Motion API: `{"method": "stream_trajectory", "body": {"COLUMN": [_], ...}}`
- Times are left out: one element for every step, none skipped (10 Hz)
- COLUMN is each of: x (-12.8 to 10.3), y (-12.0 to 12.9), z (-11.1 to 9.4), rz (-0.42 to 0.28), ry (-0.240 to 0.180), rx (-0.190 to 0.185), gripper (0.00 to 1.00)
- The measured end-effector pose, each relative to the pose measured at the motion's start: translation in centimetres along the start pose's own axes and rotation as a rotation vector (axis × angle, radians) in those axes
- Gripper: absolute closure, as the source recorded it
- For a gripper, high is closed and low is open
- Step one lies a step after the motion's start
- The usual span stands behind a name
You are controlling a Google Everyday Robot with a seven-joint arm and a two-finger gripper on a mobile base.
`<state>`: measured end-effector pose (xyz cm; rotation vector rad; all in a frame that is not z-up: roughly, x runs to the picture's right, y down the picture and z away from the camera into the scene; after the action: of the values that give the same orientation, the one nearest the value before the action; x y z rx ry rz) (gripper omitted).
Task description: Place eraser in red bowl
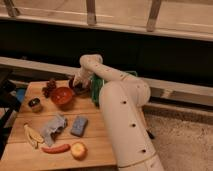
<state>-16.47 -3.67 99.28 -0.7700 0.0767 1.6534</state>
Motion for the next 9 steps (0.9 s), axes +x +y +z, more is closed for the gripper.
{"method": "stream_trajectory", "body": {"x": [0.0, -0.2, -0.5, -0.7, -1.0, -1.0, -0.8, -0.2, 0.9], "y": [0.1, 0.2, 0.4, 0.8, 1.4, 2.1, 3.0, 3.9, 5.2], "z": [-0.1, -0.7, -1.8, -3.1, -5.0, -7.2, -9.3, -10.6, -11.6], "rz": [0.000, 0.000, -0.004, -0.013, -0.033, -0.063, -0.102, -0.141, -0.183], "ry": [-0.006, -0.018, -0.034, -0.045, -0.056, -0.063, -0.062, -0.053, -0.040], "rx": [-0.003, -0.006, -0.010, -0.012, -0.016, -0.019, -0.024, -0.029, -0.041], "gripper": [0.95, 0.99, 1.00, 1.00, 1.00, 1.00, 1.00, 1.00, 1.00]}}
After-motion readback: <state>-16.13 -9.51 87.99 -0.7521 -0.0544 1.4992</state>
